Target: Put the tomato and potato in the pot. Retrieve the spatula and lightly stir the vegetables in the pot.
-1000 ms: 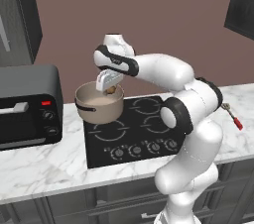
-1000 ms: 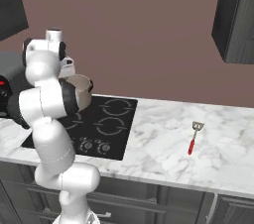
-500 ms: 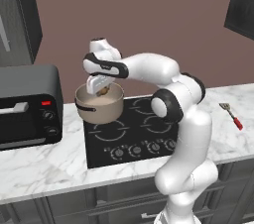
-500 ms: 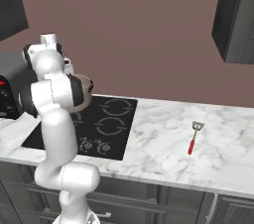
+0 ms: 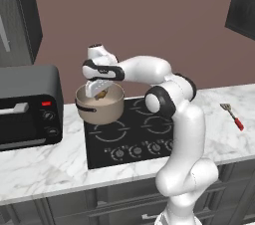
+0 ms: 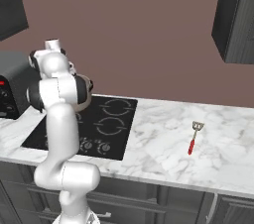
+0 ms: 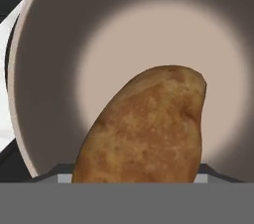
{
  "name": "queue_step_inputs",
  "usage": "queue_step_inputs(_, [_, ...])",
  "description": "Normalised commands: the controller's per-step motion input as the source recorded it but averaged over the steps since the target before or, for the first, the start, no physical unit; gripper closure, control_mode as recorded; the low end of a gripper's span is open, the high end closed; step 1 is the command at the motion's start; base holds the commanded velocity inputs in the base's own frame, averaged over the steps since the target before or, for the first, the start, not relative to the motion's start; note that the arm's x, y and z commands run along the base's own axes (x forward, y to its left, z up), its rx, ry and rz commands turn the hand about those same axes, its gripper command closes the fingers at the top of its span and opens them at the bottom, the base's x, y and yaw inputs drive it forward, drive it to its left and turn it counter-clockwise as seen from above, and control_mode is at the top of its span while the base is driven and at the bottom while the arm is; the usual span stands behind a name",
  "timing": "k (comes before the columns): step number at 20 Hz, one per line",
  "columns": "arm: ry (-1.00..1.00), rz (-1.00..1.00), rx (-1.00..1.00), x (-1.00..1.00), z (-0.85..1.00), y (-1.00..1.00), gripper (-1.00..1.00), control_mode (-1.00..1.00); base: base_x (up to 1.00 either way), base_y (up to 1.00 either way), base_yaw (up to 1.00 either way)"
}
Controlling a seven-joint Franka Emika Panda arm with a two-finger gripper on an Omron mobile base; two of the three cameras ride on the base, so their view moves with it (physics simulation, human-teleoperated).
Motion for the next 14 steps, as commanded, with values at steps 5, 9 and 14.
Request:
queue_step_inputs(5, [0.00,-0.03,0.00,0.25,-0.39,0.00,1.00,-1.00,0.00,0.00,0.00])
queue_step_inputs(9, [0.00,-0.02,0.00,0.34,-0.29,0.01,1.00,-1.00,0.00,0.00,0.00])
queue_step_inputs(14, [0.00,-0.02,0.00,0.28,-0.34,0.00,1.00,-1.00,0.00,0.00,0.00])
